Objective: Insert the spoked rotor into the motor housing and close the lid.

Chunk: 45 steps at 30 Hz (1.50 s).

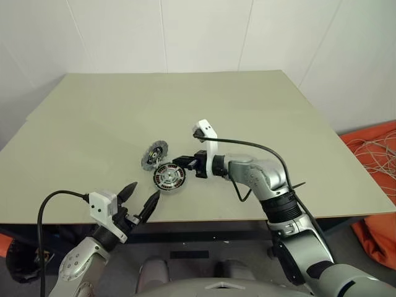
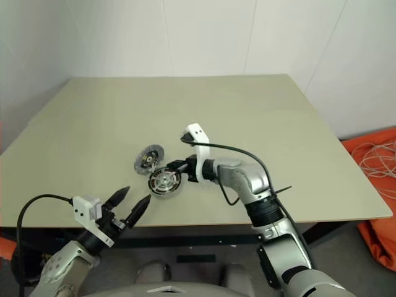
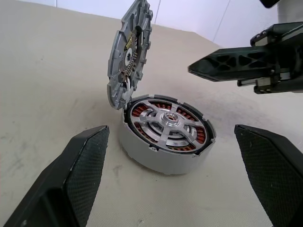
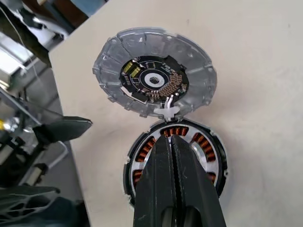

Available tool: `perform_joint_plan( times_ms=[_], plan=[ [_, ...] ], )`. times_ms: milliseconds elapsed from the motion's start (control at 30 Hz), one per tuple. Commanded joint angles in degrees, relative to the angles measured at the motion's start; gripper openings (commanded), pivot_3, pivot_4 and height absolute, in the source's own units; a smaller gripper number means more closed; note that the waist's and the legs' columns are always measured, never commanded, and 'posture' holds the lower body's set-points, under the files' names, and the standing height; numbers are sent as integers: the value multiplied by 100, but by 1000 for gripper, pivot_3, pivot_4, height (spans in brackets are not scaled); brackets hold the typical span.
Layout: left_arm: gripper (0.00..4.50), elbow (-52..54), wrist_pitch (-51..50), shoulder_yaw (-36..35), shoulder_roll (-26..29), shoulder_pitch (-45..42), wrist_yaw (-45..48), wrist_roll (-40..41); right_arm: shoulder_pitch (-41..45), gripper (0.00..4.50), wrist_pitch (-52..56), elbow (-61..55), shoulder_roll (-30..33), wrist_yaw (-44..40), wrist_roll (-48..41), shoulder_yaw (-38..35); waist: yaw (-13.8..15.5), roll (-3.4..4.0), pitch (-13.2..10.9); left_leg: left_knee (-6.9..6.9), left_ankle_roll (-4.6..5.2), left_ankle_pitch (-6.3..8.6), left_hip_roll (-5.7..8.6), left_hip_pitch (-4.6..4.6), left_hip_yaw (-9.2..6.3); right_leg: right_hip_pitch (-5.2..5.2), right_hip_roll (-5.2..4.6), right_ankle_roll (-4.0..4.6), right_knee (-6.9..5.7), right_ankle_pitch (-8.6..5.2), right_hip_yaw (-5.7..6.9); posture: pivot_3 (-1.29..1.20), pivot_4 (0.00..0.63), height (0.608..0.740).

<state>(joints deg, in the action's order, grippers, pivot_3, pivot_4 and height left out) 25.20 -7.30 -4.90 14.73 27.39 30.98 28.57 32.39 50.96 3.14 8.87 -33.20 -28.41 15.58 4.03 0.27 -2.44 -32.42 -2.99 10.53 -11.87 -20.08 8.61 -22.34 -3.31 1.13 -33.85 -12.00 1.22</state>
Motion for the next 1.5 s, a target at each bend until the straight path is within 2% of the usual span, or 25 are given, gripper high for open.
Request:
perform_joint_plan(
  times_ms=[33, 300, 600, 833, 967, 1167, 1267, 1500],
  plan=[
    [4500, 18, 115, -91, 24, -101, 60, 48, 152, 24, -629, 150, -88, -287, 342, 247, 0, -2, 0, 0, 0, 0, 0, 0, 0, 0, 0, 0, 0, 0, 0, 0, 0, 740],
    [4500, -93, 224, -11, -49, -113, 55, -33, 91, 24, -824, 312, -154, -672, 660, 478, -9, -4, -1, 2, 2, 1, -1, 0, 0, 0, 2, 2, -1, 1, 0, 0, 0, 740],
    [4500, -30, 397, 55, -108, 141, 96, -88, 2, 24, -916, 648, 116, -1001, 1213, 924, -10, -9, -1, -1, 3, 1, -1, 7, -1, 7, 2, 2, -2, 1, -1, 0, 0, 740],
    [4500, -26, 517, 23, -95, 293, 196, -66, 69, 24, -1053, 326, 173, -1221, 1132, 645, -5, -13, 0, -5, 3, 1, -1, 17, -2, 17, 1, 2, -4, 1, -1, 0, 0, 740],
    [4500, -47, 436, 21, -61, 154, 167, -51, 245, 24, -1387, 10, 476, -1581, 1128, 506, -3, -14, -2, -12, 3, 1, -2, 11, -3, 16, 1, 2, -4, 1, -1, 0, 0, 740],
    [4500, -69, 40, 76, -20, -411, -53, -51, 598, 24, -1978, -83, 1183, -2494, 1515, 969, -5, -15, -1, -20, 3, 1, -3, 15, -3, 20, 2, 3, -14, 2, 0, 0, 0, 740],
    [4500, -96, -101, 98, -27, -606, -127, -66, 748, 627, -2441, 33, 1390, -2910, 1832, 1260, -12, -18, 0, -31, 5, 2, -4, 11, -3, 16, 1, 7, -29, 4, 0, 0, 0, 740],
    [4500, -189, -163, 92, -70, -719, -180, -97, 927, 3005, -3253, 230, 1414, -3380, 2417, 1716, -11, -24, -4, -43, 8, 3, -12, 9, -3, -11, 5, 47, -93, -20, 3, 0, 0, 740]
  ],
)
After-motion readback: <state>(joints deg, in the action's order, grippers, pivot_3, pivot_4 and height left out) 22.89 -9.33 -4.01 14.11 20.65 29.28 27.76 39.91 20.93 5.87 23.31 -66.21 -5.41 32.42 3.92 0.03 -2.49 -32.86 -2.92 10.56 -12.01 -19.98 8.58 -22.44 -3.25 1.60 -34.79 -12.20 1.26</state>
